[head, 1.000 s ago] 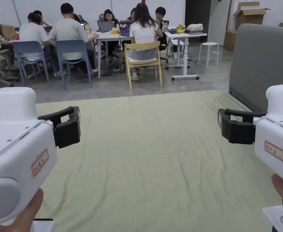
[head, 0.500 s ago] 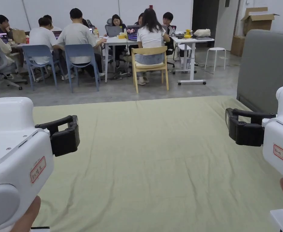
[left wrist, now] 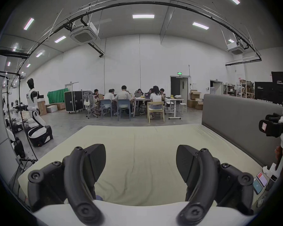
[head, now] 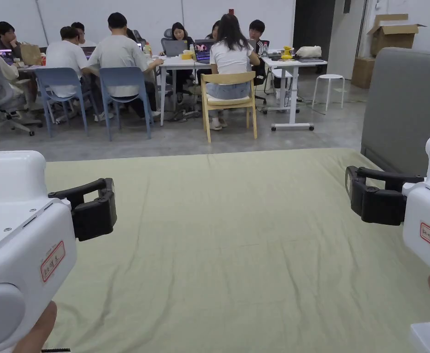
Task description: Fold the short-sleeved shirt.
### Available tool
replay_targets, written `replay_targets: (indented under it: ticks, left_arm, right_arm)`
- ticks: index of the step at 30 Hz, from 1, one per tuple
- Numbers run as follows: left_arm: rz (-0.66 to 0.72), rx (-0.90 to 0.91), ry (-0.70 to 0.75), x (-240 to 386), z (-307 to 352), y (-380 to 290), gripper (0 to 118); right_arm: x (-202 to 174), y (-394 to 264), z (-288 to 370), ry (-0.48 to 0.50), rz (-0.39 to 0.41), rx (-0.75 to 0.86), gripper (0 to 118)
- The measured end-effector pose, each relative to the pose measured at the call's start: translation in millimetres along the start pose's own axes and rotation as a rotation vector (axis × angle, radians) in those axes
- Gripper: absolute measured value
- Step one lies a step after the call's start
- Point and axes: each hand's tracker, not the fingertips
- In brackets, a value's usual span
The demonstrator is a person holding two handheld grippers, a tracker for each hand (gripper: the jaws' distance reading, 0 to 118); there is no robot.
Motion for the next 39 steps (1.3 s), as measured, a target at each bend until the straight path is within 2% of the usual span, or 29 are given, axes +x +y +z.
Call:
replay_targets:
  ticks: [28,31,39]
  left_arm:
    - [0.000,0.016,0.003,-3.5,1.1,0.9,97]
    - [-0.003,0.010,0.018,-3.3,0.5,0.4,110]
    - [-0.006,0.022,0.022,-6.0,1.9,1.8,111]
  right_arm:
    - [2.8,0.5,1.5,-0.015,-0.015,0.003,111]
    - [3.4,0.8,1.5,-0.013,-0.016,0.003,111]
    - [2.4,2.1,1.4,-0.014,-0.013,0.006,112]
